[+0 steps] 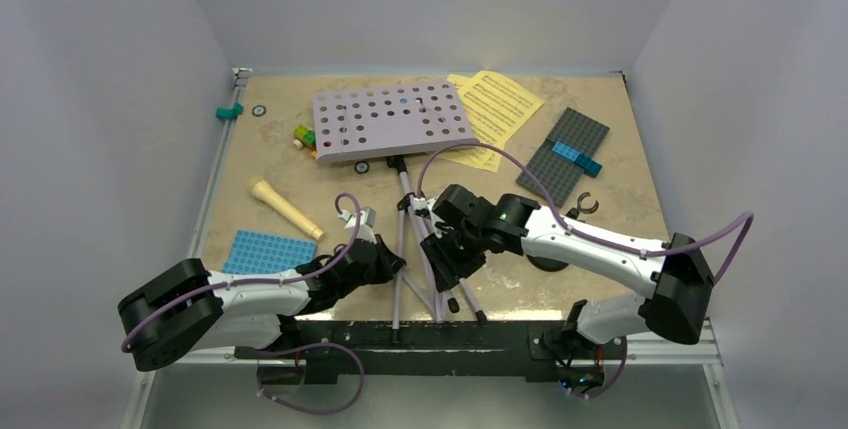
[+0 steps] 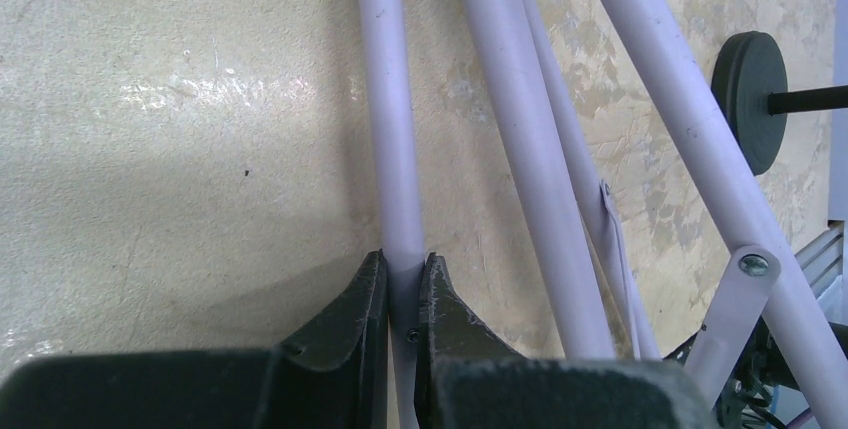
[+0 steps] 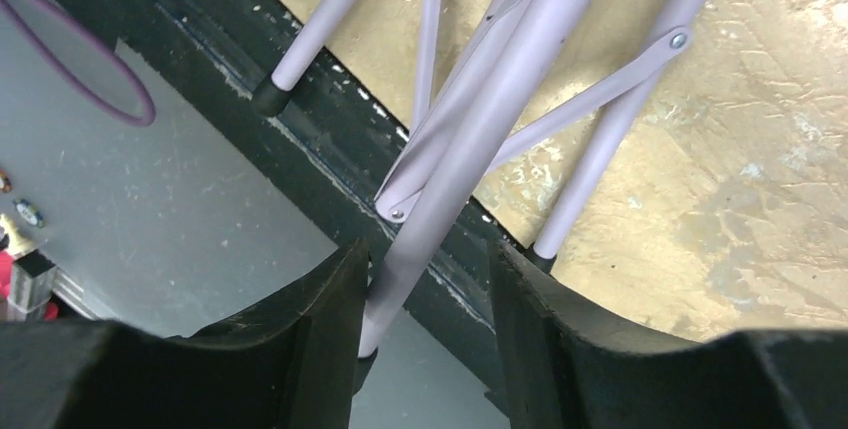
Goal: Pack up the instrument practice props
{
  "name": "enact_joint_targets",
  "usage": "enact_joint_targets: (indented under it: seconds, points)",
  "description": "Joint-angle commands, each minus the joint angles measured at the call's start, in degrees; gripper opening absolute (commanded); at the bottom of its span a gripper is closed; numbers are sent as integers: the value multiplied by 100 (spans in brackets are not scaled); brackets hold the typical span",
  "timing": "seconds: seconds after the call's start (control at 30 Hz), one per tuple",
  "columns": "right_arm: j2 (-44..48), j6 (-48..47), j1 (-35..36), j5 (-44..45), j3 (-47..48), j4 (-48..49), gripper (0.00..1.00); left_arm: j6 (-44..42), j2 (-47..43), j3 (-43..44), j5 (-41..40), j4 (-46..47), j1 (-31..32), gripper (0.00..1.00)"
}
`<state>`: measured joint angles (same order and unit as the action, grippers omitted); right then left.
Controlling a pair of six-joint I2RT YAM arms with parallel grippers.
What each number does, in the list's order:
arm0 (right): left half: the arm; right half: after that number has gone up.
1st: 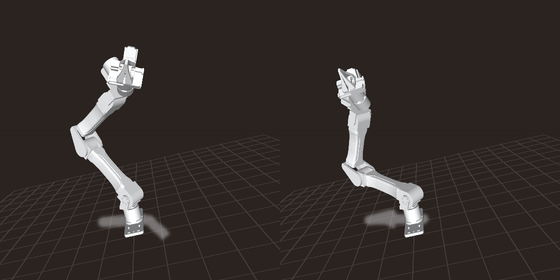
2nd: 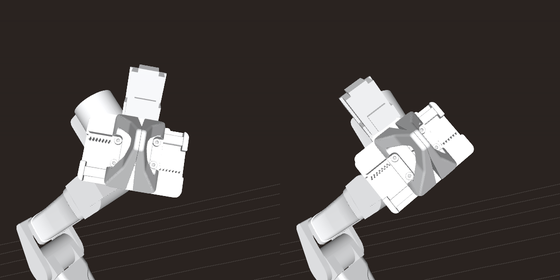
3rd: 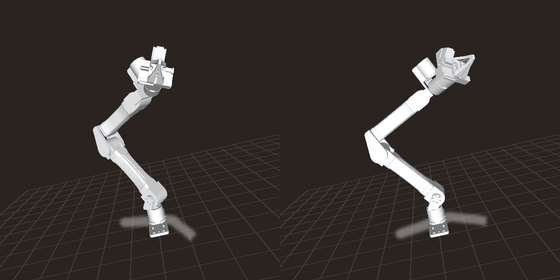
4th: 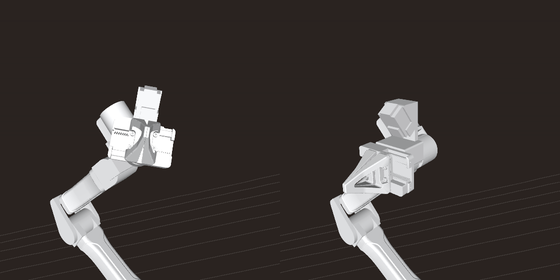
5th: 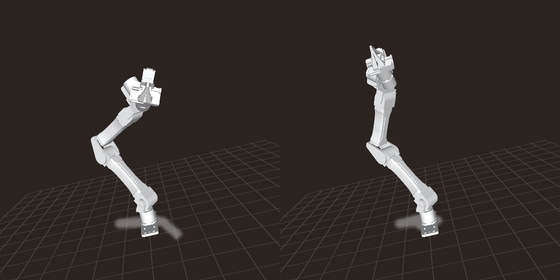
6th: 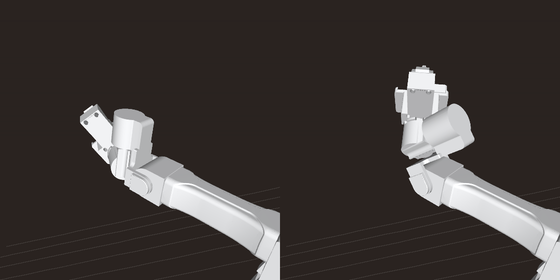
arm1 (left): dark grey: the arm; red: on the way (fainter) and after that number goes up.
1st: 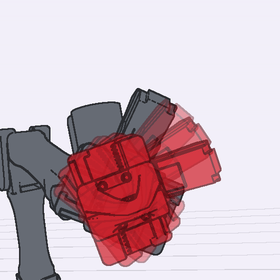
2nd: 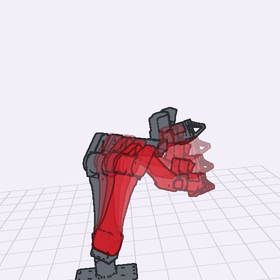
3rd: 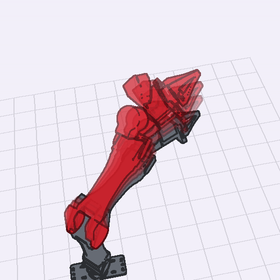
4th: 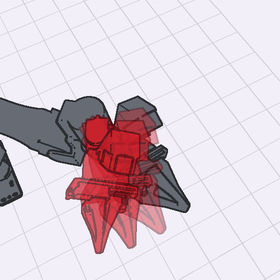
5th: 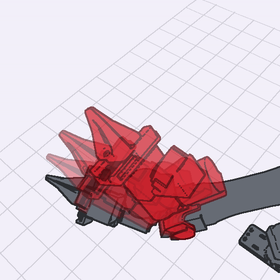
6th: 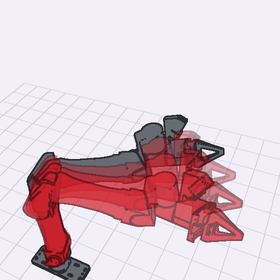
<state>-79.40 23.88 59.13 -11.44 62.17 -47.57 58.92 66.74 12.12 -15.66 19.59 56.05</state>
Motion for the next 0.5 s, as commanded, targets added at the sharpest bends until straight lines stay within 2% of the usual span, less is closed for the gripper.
enact_joint_targets:
  seconds: [0.0, 0.07, 0.23, 0.47]
  points:
    - [153, -76, -16, -463, -282, -144, 47, -468, -237, 378, -89, 820, 73, 0]
    - [163, 10, -10, -709, -484, 69, 42, -469, -240, 386, -71, 826, 74, 0]
    - [144, 230, -7, -1007, -762, 472, 0, -385, -237, 363, -27, 877, 73, 0]
    - [-276, 419, 38, -797, -987, 1219, 0, -111, 49, 199, 293, 1862, 73, 0]
